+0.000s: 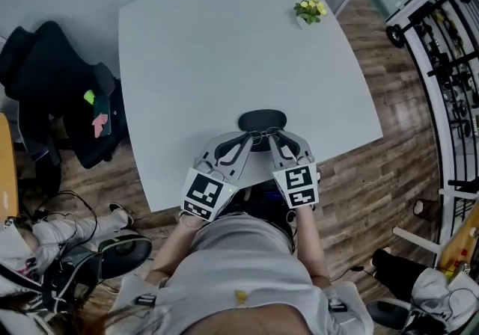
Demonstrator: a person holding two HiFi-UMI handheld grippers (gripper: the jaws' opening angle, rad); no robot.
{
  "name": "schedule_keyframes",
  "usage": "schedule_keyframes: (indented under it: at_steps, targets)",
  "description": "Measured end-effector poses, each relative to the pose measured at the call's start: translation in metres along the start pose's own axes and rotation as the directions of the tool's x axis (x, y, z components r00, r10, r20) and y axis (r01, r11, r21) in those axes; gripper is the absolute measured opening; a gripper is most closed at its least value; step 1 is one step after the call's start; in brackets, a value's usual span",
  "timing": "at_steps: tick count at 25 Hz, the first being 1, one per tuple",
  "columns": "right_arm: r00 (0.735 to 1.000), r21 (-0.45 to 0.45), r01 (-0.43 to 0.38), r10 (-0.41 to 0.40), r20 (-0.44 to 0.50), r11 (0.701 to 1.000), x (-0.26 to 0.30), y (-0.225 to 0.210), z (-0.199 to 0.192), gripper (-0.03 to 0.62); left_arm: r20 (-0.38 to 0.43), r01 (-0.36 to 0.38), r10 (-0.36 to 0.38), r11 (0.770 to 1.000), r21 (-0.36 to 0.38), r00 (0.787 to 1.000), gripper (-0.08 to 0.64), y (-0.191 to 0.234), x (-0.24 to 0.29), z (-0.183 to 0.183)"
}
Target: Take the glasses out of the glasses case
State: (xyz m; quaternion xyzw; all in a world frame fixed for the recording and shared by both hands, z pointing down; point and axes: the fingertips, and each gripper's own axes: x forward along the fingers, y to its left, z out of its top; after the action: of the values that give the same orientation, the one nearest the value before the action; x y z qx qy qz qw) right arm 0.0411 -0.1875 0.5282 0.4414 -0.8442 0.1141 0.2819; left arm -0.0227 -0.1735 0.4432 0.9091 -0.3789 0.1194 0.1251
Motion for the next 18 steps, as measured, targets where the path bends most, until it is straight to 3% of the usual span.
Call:
schedule_keyframes:
  at_steps: [7,18]
  targets:
    - [0.986,0.002,-0.062,0.061,-0.154,0.998,0.032,-0.002,-0.051,0.080,-0.030,-0.021,0.020,1.000,-0.013,0.999,0.031,0.007,0.008,-0.008]
    - [0.930,-0.093,-0.125,0.084,-0.358,0.988,0.069,0.001,-0.105,0.091,-0.073,-0.038,0.036,0.999,-0.020,0.997,0.031,0.008,0.010,-0.018]
